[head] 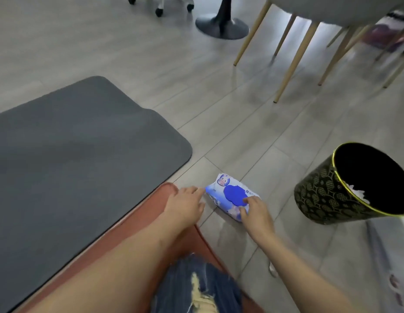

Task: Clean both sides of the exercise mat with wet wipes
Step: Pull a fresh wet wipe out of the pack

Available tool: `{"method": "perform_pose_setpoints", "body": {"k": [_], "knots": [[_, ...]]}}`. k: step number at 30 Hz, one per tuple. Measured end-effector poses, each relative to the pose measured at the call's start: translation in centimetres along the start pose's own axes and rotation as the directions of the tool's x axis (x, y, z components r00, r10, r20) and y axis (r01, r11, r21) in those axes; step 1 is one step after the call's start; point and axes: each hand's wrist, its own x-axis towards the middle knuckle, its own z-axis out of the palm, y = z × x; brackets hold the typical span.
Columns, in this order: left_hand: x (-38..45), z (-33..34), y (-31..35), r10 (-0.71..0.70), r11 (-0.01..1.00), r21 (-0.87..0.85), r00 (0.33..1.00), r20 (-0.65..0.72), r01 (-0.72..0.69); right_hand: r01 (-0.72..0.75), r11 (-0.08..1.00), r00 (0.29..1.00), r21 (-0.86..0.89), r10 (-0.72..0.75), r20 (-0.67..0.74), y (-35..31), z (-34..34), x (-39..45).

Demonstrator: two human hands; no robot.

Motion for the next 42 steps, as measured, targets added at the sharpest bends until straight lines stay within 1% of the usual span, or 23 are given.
{"method": "perform_pose_setpoints", "body": {"k": [4,7,9,11,13,15,20,23,25,28,29,30,32,34,36,38,40,41,42], "knots": [[3.8,4.1,2.7,0.08,0.997,0.011,0.99,0.117,-0.082,0.113,0.993,0.993,0.014,-0.113,0.019,0.9,2.2,3.2],[6.5,5.4,3.6,0.107,0.993,0.023,0.963,0.247,-0.116,0.173,0.983,0.985,-0.058,-0.173,-0.003,0.7,3.0,5.2],[7.9,5.7,3.8,0.112,0.99,0.051,0.946,0.304,-0.134,0.188,0.979,0.981,-0.077,-0.19,-0.027,1.2,3.6,6.0],[8.7,6.0,3.8,0.108,0.989,0.061,0.935,0.338,-0.136,0.174,0.985,0.985,-0.006,-0.174,-0.019,1.8,3.9,6.5],[9.1,6.5,3.6,0.108,0.985,0.087,0.93,0.353,-0.147,0.126,0.989,0.991,0.072,-0.129,0.036,2.3,3.7,7.1],[9.1,6.7,3.4,0.106,0.983,0.106,0.931,0.35,-0.152,0.096,0.989,0.989,0.109,-0.108,0.104,2.3,3.3,7.6],[9.0,6.7,3.9,0.1,0.983,0.109,0.932,0.348,-0.146,0.033,0.984,0.979,0.176,-0.068,0.192,2.1,2.0,8.8],[8.9,6.9,4.1,0.069,0.99,0.087,0.927,0.369,-0.109,-0.062,0.962,0.975,0.265,0.002,0.221,2.1,0.4,9.8],[8.5,7.0,4.3,0.057,0.993,0.075,0.937,0.344,-0.088,-0.064,0.969,0.983,0.24,0.019,0.183,2.5,-0.8,10.8],[7.9,7.1,5.2,0.065,0.997,0.027,0.965,0.254,-0.074,-0.054,0.982,0.998,0.181,0.06,-0.025,3.4,-2.1,12.6],[7.7,7.2,5.5,0.073,0.997,0.021,0.966,0.247,-0.08,-0.056,0.986,0.996,0.156,0.065,-0.057,3.6,-2.4,12.9],[7.7,7.4,5.8,0.082,0.995,0.025,0.962,0.26,-0.092,-0.047,0.992,0.997,0.119,0.054,-0.056,3.5,-2.5,13.0],[7.5,7.9,6.2,0.076,0.994,0.05,0.944,0.32,-0.097,-0.006,0.997,1.0,0.078,0.007,-0.015,3.2,-2.2,12.8],[7.5,8.1,6.3,0.055,0.993,0.075,0.934,0.353,-0.087,0.027,0.994,0.999,0.102,-0.025,-0.021,2.9,-2.0,12.1],[7.6,8.2,6.3,0.045,0.99,0.11,0.93,0.364,-0.091,0.145,0.983,0.989,0.113,-0.147,0.011,3.0,-1.3,11.6],[7.6,8.3,6.3,0.037,0.985,0.141,0.928,0.371,-0.095,0.293,0.953,0.945,0.079,-0.301,0.13,3.2,-0.2,11.0],[7.6,8.4,6.4,0.031,0.984,0.15,0.926,0.376,-0.094,0.429,0.903,0.883,-0.019,-0.415,0.222,3.2,0.9,10.6],[7.5,8.4,6.4,0.031,0.985,0.147,0.927,0.375,-0.092,0.47,0.881,0.866,-0.056,-0.448,0.222,3.1,1.4,10.6],[7.4,8.5,6.4,0.032,0.986,0.14,0.928,0.372,-0.09,0.471,0.879,0.87,-0.074,-0.448,0.207,2.9,1.7,10.5]]}}
